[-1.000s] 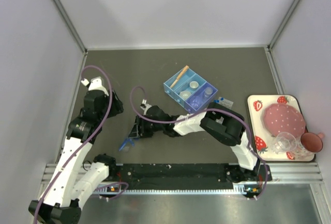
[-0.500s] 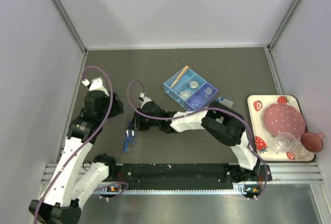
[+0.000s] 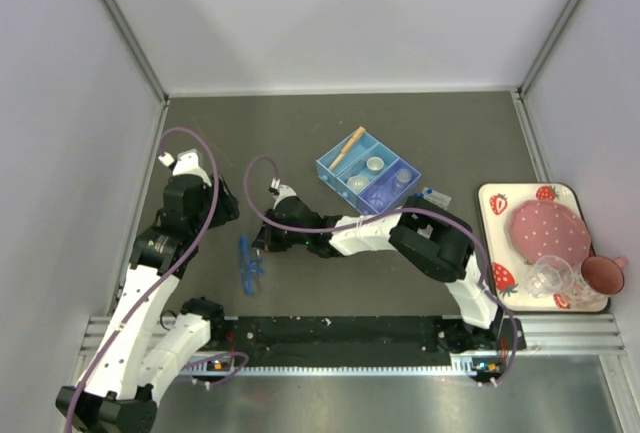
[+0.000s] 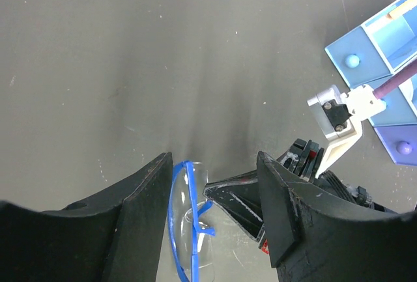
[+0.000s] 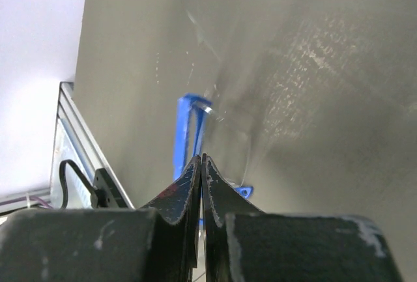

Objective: Organize the chemistry lab equipment

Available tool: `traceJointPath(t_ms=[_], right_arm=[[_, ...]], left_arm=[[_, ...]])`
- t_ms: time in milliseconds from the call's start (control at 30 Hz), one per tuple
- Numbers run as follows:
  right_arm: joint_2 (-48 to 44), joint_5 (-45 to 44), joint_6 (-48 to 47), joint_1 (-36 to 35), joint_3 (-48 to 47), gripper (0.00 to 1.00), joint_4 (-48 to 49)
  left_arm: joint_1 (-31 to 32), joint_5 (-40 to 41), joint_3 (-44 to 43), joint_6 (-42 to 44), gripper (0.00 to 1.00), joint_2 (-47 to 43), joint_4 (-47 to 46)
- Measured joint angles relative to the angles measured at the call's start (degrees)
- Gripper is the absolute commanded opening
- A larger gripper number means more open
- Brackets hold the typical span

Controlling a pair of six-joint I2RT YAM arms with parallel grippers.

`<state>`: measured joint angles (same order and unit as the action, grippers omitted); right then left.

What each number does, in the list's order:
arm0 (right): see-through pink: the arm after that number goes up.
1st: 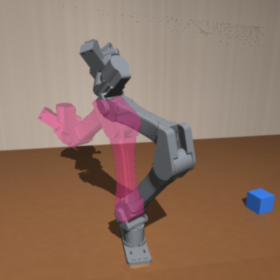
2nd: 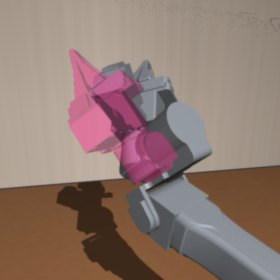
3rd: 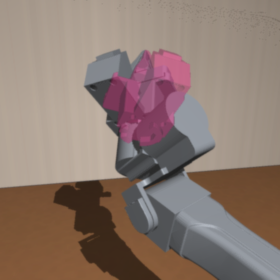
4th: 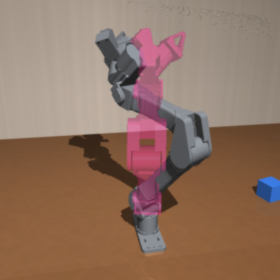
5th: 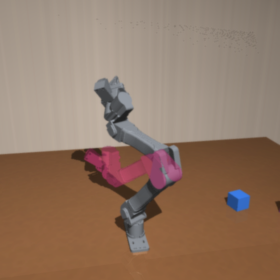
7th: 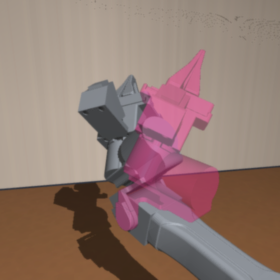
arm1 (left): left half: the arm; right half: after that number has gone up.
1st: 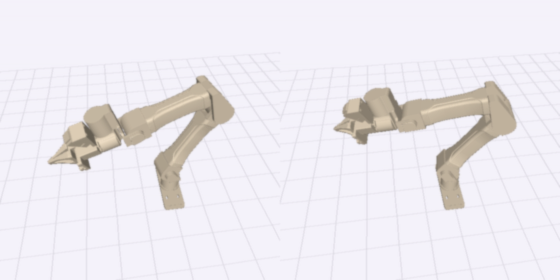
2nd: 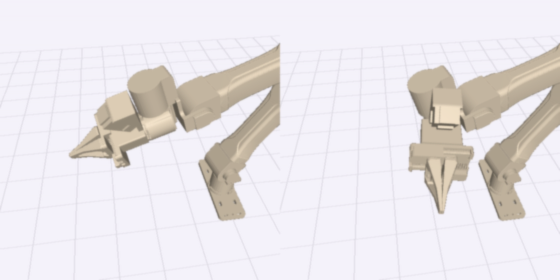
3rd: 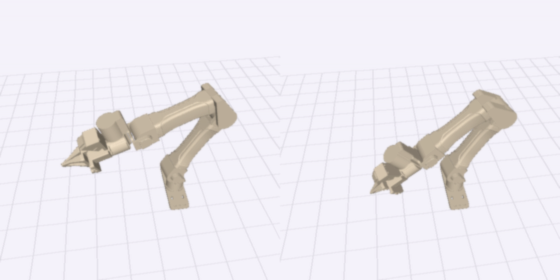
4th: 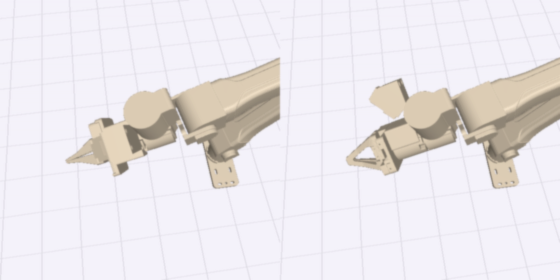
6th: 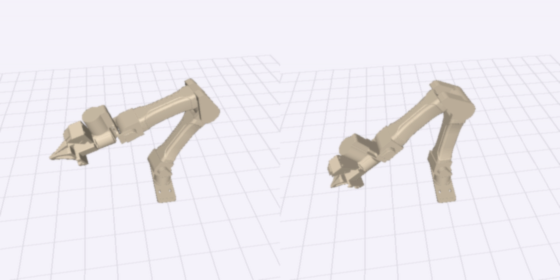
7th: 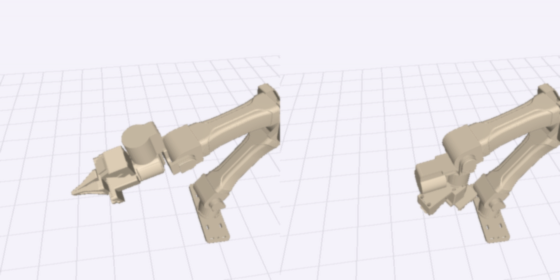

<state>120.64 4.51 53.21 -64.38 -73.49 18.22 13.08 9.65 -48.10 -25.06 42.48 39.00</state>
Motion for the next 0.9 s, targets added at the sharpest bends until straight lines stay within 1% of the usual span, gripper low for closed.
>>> traceJointPath(t_ms=[33,67,200,367,433,600,900], right_arm=[[-0.02,-0.31,-0.61,0.0,0.02,0.13,-0.02],[-0.07,-0.44,-1.01,0.0,0.13,0.16,0.04],[-1.42,-1.2,-3.15,0.0,2.25,0.26,-0.26],[-3.91,-2.89,-7.48,-0.42,3.37,0.34,-3.63],[-4.87,-3.98,-9.29,-1.25,3.37,0.4,-4.81],[-6.62,-5.77,-12.79,-4.26,3.37,0.44,-5.95],[-6.93,-7.06,-14.67,-6.99,2.36,0.45,-9.18]], left_arm=[[0.0,0.0,0.0,0.04,0.59,0.0,0.0],[0.0,0.0,0.0,0.11,0.59,0.0,0.0],[0.0,0.04,0.0,0.31,0.59,0.0,0.02],[0.0,0.2,0.0,0.66,0.59,0.0,0.02],[0.0,0.22,0.0,0.79,0.59,0.0,0.0],[0.0,0.35,0.0,0.98,0.59,-0.28,0.02],[0.0,0.92,0.0,0.98,0.59,-1.38,0.07]])
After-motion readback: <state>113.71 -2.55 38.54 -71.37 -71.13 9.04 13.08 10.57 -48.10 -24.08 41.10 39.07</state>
